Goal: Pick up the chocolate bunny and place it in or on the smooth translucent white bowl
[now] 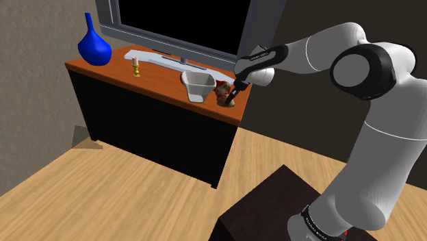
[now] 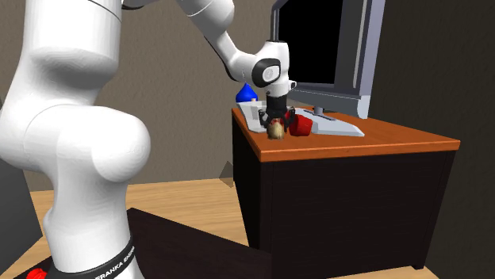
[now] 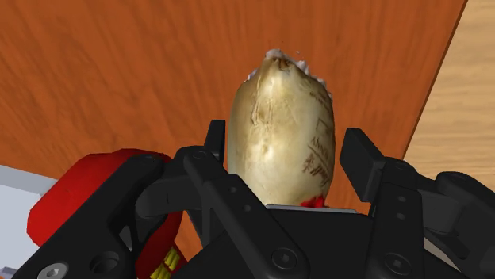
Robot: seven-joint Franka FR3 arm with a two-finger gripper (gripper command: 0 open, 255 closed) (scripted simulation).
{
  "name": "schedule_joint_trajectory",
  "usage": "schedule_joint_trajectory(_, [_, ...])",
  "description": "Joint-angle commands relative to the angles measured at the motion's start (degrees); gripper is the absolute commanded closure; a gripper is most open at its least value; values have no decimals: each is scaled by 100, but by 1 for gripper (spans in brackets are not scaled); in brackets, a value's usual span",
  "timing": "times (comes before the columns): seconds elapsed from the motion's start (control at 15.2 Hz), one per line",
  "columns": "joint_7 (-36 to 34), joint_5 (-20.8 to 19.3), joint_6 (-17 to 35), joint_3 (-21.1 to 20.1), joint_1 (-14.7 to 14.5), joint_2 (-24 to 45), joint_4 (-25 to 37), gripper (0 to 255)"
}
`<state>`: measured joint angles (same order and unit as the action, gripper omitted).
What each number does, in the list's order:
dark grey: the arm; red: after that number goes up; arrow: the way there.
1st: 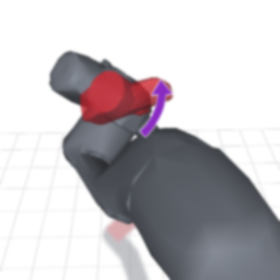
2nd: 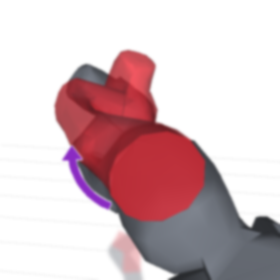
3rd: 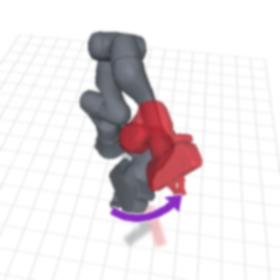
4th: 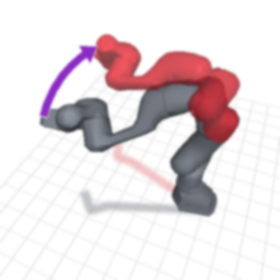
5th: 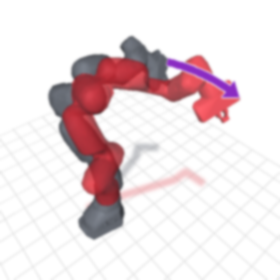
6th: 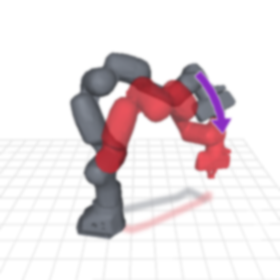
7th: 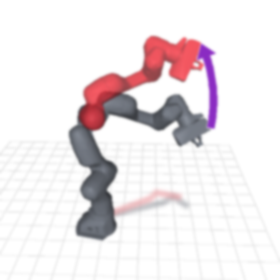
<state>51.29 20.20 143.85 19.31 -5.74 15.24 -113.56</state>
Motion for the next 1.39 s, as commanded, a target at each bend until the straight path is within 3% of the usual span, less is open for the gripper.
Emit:
schedule_joint_trajectory(0.0, [-56, -72, -106, 30, -16, -81, 34, 255])
schedule_joint_trajectory(1.32, [-606, -683, -1422, 201, -114, -693, 824, 255])
